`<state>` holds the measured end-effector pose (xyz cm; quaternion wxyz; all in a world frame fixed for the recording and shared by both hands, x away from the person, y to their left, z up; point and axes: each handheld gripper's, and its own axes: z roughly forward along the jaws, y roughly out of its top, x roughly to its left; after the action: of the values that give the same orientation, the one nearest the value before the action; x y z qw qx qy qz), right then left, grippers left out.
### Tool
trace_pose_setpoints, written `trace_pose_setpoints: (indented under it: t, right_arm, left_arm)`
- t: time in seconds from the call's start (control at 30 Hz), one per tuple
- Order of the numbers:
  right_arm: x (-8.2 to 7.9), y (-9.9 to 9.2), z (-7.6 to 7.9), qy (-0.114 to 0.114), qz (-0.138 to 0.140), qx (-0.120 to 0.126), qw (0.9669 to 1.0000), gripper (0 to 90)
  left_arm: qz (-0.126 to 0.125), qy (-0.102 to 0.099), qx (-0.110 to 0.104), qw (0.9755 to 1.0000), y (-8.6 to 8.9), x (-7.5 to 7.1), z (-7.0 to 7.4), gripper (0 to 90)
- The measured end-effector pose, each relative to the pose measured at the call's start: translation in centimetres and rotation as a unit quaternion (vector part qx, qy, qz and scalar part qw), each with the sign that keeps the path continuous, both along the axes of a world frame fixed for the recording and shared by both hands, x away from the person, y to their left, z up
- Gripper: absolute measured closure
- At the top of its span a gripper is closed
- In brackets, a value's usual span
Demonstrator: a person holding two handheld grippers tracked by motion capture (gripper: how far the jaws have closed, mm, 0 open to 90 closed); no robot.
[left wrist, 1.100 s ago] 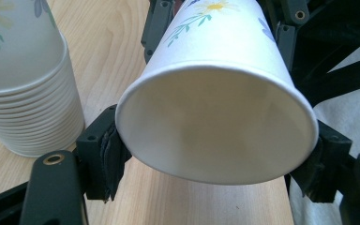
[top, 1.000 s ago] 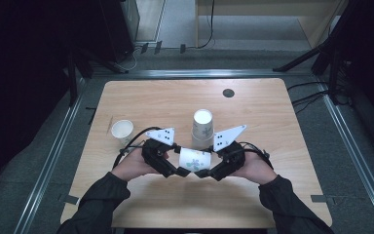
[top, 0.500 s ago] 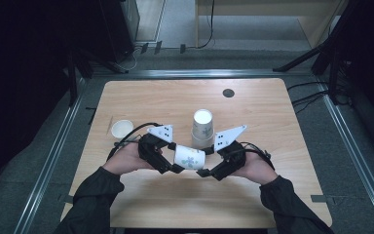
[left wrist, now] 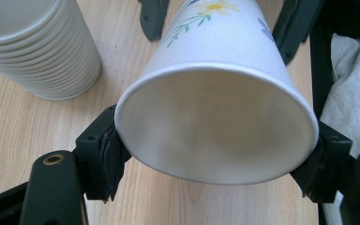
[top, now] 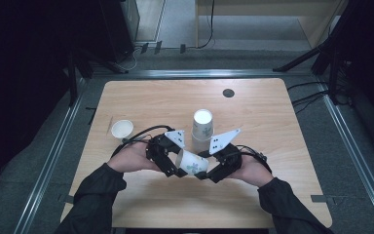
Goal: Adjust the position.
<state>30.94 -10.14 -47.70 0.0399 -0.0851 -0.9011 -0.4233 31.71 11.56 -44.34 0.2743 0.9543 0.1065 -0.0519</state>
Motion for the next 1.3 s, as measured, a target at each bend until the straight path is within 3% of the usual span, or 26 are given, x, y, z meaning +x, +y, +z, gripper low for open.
trace_pose_setpoints:
  t: [0.27,0.63,0.8,0.93,1.17,1.3]
  right_arm:
    - [-0.1,0.8,-0.7,-0.006,0.006,-0.017,0.9998,32.8]
    - [0.0,0.0,-0.1,-0.009,-0.003,-0.001,1.0,33.2]
    - [0.0,-0.7,0.5,-0.008,-0.012,0.013,0.9998,33.2]
    - [0.1,-1.1,0.9,-0.008,-0.018,0.027,0.9994,33.2]
    - [0.1,-1.3,1.2,-0.01,-0.016,0.036,0.9992,33.1]
    - [0.2,-1.1,1.2,-0.008,-0.01,0.037,0.9992,33.1]
  left_arm:
    - [-0.007,-0.001,0.012,0.9999,-0.8,0.0,-0.4,22.9]
    - [0.009,-0.006,-0.046,0.9989,0.4,0.2,-0.2,12.7]
    - [0.022,0.0,-0.085,0.9961,1.3,0.3,-0.1,12.7]
    - [0.037,-0.019,-0.105,0.9936,1.8,-0.1,-0.1,12.8]
    - [0.053,0.002,-0.151,0.9871,2.1,-0.6,-0.8,12.8]
    - [0.061,0.001,-0.168,0.9839,1.7,-0.8,-1.1,12.9]
